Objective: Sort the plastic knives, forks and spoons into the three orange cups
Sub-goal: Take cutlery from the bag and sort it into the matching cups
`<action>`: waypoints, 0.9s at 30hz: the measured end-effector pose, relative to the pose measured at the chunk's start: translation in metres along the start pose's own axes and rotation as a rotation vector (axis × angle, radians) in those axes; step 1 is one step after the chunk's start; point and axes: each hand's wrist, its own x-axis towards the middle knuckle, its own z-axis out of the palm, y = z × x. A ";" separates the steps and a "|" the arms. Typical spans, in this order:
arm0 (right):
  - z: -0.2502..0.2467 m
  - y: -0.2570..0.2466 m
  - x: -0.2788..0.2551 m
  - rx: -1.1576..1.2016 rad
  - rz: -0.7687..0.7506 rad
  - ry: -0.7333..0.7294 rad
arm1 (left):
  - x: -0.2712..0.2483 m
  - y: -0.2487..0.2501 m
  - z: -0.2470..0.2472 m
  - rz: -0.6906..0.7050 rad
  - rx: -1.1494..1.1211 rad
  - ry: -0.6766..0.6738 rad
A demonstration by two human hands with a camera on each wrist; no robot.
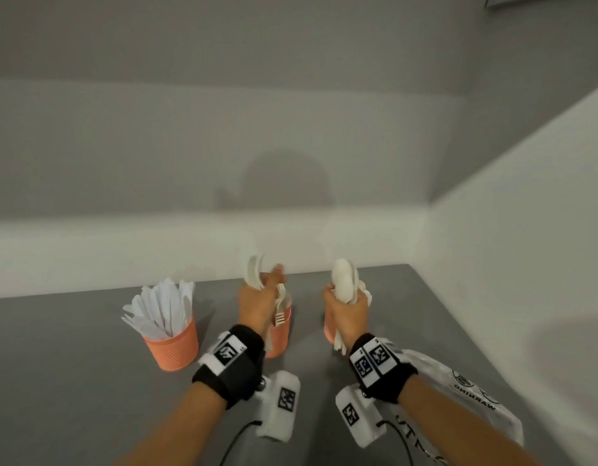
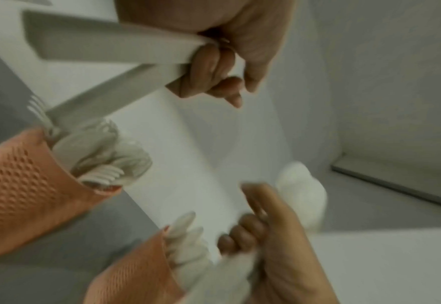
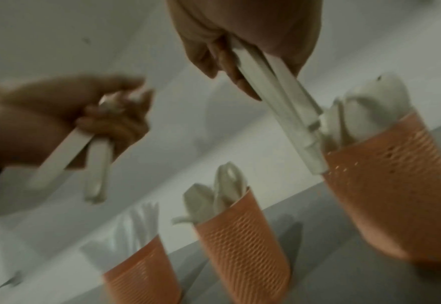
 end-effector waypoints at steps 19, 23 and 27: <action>0.013 -0.008 0.079 0.185 -0.107 0.238 | 0.081 0.013 -0.013 0.076 -0.254 0.048; 0.015 0.007 0.089 0.171 -0.080 0.336 | 0.087 0.005 -0.009 0.047 -0.262 0.047; 0.014 0.020 0.097 0.169 -0.039 0.379 | 0.092 0.000 -0.008 0.050 -0.260 0.054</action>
